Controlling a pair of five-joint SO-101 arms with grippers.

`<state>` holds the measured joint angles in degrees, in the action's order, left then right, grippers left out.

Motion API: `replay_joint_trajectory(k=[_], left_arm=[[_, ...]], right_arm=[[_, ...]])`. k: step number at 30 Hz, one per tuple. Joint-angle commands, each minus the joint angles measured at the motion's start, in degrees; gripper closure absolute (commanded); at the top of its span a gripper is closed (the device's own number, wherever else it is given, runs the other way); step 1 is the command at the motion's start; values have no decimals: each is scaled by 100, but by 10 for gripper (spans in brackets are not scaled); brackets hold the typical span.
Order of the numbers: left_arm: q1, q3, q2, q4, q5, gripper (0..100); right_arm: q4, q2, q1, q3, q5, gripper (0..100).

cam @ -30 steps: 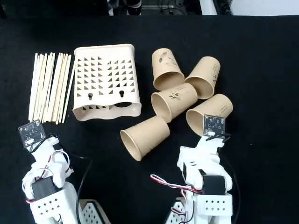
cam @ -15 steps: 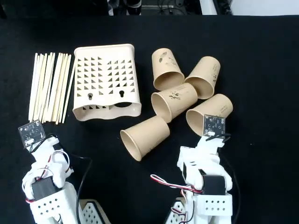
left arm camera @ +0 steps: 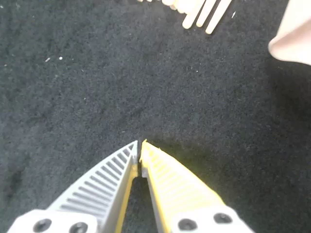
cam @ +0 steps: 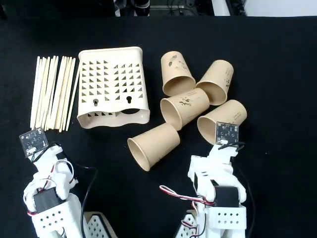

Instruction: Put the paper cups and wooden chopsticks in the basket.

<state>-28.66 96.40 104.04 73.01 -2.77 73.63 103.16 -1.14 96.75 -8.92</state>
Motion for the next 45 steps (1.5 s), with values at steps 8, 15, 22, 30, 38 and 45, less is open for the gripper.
replay_joint_trajectory(k=[8, 15, 22, 30, 38, 45], left_arm=[[-13, 92, 35, 9, 26, 970], [-4, -75, 44, -79, 35, 970], [620, -901, 44, -554, 123, 966], [1991, -699, 35, -1653, 563, 802], [2167, -110, 35, -2479, 1055, 800], [1859, 66, -457, -3956, 1090, 801]], right_arm=[[35, 391, -18, -13, -44, 985], [26, 391, 255, -13, -9, 984], [-35, 400, 967, -13, -9, 984], [-9, 391, 466, -22, 993, 984], [-18, 391, 475, -22, 2180, 984], [-35, 391, 475, -22, 2171, 984]])
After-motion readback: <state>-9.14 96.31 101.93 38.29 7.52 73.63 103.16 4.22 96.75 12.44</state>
